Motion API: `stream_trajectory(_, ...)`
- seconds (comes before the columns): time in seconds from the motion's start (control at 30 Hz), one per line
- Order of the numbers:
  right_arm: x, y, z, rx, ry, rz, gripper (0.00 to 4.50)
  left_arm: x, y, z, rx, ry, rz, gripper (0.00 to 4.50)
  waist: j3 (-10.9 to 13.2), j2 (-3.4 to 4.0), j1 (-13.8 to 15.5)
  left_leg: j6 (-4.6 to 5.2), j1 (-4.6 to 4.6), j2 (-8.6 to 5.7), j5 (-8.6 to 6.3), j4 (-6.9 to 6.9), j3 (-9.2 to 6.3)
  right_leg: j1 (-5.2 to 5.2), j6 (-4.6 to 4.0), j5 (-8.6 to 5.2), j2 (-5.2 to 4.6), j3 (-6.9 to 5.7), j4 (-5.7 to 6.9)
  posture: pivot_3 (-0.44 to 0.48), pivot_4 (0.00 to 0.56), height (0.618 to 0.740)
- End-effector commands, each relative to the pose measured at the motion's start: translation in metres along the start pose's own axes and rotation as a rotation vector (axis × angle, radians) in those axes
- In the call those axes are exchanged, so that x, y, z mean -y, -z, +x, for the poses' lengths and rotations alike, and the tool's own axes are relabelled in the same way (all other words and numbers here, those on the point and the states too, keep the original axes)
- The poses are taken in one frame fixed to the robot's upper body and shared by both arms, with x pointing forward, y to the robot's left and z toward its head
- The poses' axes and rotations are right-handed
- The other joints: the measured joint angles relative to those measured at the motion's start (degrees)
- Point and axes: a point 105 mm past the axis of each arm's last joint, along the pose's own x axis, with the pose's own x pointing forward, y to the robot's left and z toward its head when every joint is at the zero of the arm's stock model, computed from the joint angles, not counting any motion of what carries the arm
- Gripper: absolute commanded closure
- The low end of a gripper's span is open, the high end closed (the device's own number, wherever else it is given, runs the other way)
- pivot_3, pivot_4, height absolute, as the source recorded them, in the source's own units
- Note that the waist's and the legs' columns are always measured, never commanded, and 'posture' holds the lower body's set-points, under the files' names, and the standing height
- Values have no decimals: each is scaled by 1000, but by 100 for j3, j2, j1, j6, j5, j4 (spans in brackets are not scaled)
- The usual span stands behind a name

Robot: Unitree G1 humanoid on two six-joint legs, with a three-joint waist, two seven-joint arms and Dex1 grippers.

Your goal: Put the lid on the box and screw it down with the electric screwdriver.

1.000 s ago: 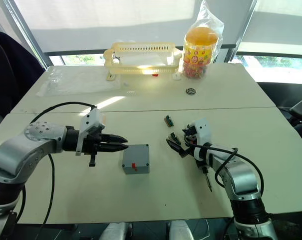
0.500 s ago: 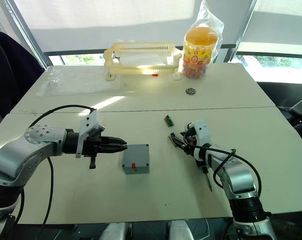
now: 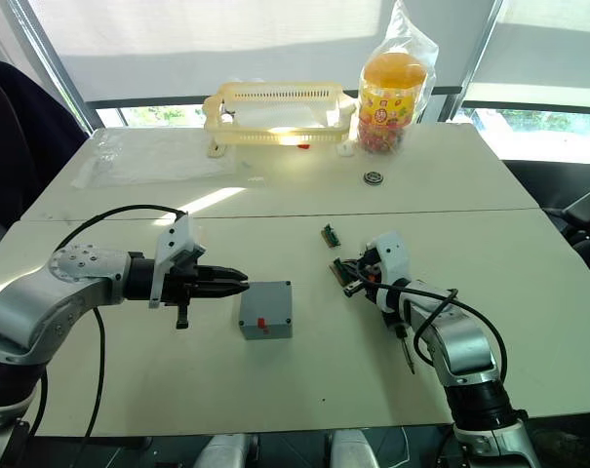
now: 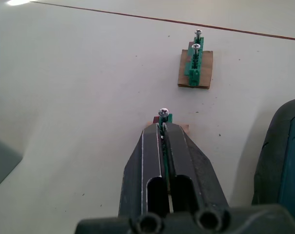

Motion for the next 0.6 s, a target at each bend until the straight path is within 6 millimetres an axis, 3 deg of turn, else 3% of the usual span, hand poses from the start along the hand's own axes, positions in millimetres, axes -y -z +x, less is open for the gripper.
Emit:
stream_trajectory(0.03, 0, -6, -1, 20, 1, -17, 4460, -3, -7, -3, 17, -16, 33, 3833, 0, 0, 0, 0, 0, 0, 0, 0, 0, 0, 0, 0, 0, 0, 0, 0, 150, 740)
stream_trajectory(0.37, 5, -17, -4, 55, 24, -45, 4460, -5, -5, -1, 20, -21, 31, 3833, 0, 0, 0, 0, 0, 0, 0, 0, 0, 0, 0, 0, 0, 0, 0, 0, 150, 740)
stream_trajectory(0.5, 5, -21, -6, 67, 34, -52, 2671, -4, -4, -1, 19, -15, 30, 3833, 0, 0, 0, 0, 0, 0, 0, 0, 0, 0, 0, 0, 0, 0, 0, 0, 150, 740)
stream_trajectory(0.6, 2, -21, -8, 66, 22, -57, 2671, -4, -4, 0, 20, -12, 27, 3833, 0, 0, 1, 0, 0, 0, 0, 0, 0, 0, 0, 0, 0, 0, 0, 0, 150, 740)
